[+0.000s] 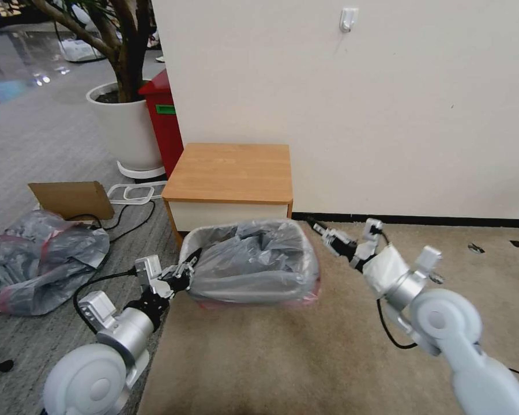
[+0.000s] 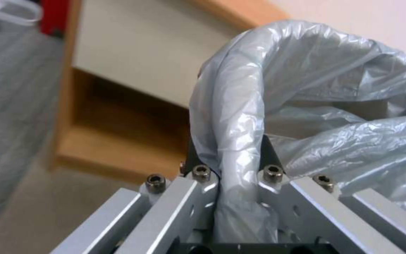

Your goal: Pick up the garbage bag from the table and place it over the trash can.

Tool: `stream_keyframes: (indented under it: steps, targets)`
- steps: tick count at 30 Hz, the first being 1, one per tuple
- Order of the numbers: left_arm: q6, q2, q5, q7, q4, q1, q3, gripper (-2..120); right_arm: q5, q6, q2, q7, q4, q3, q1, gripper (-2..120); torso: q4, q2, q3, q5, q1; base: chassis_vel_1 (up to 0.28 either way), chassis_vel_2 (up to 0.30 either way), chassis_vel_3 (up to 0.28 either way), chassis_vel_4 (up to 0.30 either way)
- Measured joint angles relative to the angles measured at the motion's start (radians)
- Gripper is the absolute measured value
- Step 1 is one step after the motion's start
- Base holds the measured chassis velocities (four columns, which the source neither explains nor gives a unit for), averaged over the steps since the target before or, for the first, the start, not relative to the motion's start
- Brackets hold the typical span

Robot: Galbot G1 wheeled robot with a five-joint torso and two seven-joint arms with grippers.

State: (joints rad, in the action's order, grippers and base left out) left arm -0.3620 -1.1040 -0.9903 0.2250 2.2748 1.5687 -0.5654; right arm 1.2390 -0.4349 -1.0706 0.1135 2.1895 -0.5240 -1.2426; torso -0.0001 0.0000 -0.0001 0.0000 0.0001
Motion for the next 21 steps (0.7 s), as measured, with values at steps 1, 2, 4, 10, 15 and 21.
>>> stream_keyframes:
  steps: [1,2,4,10,15,21]
  targets:
    - [0.0,0.0,0.0,0.0,0.0,0.0,0.0,5,0.0,0.0,0.0,0.0,0.0,0.0,0.0,39,0.0,0.0,0.0,0.0,0.0,0.0,0.0,0.0,0.0]
    - [-0.006,0.0,0.02,0.031,-0.003,-0.002,0.01,5,-0.015,-0.007,0.008,-0.033,0.044,0.001,0.014,44,0.0,0.0,0.0,0.0,0.0,0.0,0.0,0.0,0.0]
    - [-0.008,0.0,0.046,0.055,-0.004,-0.003,0.023,5,-0.049,-0.015,0.016,-0.049,0.084,0.017,0.028,48,-0.0001,0.0,0.0,-0.0003,0.0,0.0,0.0,0.0,0.0]
    - [-0.011,0.002,0.202,0.119,0.002,-0.001,0.084,5,-0.265,-0.108,0.055,-0.094,0.212,0.254,0.14,71,-0.0002,0.0,0.0,-0.0001,0.0,0.0,0.0,0.0,0.0]
    - [-0.005,0.021,0.333,0.132,0.016,0.004,0.122,5,-0.543,-0.187,0.067,-0.111,0.149,0.584,0.379,57,0.0006,0.0,0.0,0.0,0.0,0.0,0.0,0.0,0.0]
    - [0.009,0.049,0.457,0.13,0.031,0.004,0.135,5,-0.738,-0.274,0.116,-0.097,0.101,0.804,0.53,36,0.0001,0.0,0.0,-0.0001,0.0,0.0,0.0,0.0,0.0]
